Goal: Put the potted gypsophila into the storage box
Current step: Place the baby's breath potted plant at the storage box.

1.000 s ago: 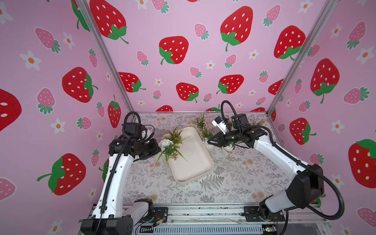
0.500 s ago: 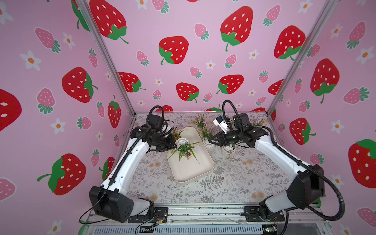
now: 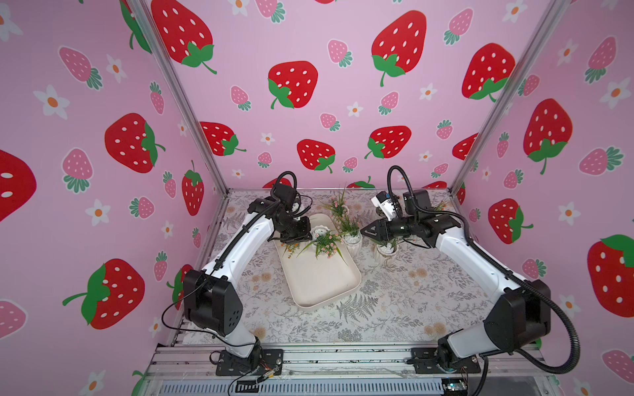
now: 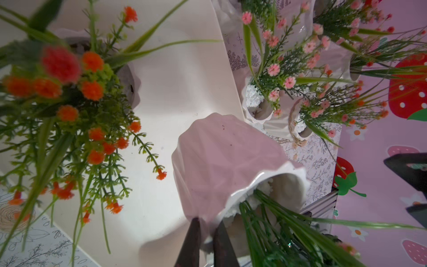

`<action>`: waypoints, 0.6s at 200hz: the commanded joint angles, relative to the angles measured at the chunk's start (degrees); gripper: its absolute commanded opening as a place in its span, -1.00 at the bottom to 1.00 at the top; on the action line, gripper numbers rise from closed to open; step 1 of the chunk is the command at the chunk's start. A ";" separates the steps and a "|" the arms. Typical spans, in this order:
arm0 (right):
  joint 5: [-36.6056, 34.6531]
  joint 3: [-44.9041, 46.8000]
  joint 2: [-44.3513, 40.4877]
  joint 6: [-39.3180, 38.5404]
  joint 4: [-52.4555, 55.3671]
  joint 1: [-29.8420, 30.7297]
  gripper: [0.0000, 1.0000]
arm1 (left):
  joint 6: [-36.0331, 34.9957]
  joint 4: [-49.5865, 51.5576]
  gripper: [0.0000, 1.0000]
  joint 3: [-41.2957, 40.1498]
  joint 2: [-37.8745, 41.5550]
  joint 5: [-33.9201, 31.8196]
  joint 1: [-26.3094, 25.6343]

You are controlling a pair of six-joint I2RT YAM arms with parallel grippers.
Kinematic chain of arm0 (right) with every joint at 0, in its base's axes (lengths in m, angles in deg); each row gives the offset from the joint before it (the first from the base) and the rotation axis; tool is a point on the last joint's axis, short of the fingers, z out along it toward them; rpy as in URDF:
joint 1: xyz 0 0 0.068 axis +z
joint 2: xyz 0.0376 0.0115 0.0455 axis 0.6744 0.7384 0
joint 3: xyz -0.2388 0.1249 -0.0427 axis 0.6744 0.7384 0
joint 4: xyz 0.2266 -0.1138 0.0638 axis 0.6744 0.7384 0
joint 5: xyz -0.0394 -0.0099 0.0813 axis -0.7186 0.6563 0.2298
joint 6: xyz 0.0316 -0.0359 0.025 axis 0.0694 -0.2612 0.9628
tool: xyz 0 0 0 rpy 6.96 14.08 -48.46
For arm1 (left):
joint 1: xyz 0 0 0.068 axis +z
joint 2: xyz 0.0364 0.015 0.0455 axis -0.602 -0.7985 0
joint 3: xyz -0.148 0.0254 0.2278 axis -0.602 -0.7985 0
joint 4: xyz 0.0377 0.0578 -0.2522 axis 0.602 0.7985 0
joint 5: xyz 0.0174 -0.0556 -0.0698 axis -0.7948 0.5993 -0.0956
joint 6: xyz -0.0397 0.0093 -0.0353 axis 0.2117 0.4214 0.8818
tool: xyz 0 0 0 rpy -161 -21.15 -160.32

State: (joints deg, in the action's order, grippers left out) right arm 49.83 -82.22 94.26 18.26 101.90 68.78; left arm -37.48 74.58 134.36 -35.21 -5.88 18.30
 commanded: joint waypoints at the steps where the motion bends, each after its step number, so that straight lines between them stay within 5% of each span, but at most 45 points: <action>1: -0.12 0.75 -2.05 -0.01 -0.96 -0.52 -0.09 | 1.58 -3.50 -1.00 4.07 -1.14 -0.58 -1.03; 49: -0.12 1.44 -2.64 0.07 -1.26 -0.88 -0.08 | 2.46 -3.80 -1.00 7.68 -5.48 -6.88 -0.98; 120: 0.14 1.67 -2.62 0.25 -1.52 -1.15 -0.08 | 4.14 -6.36 -1.00 11.05 -10.68 -6.11 1.12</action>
State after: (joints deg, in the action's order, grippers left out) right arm 49.70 -80.97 93.04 18.58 101.12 68.10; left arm -34.75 70.82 141.81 -45.44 -12.66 18.69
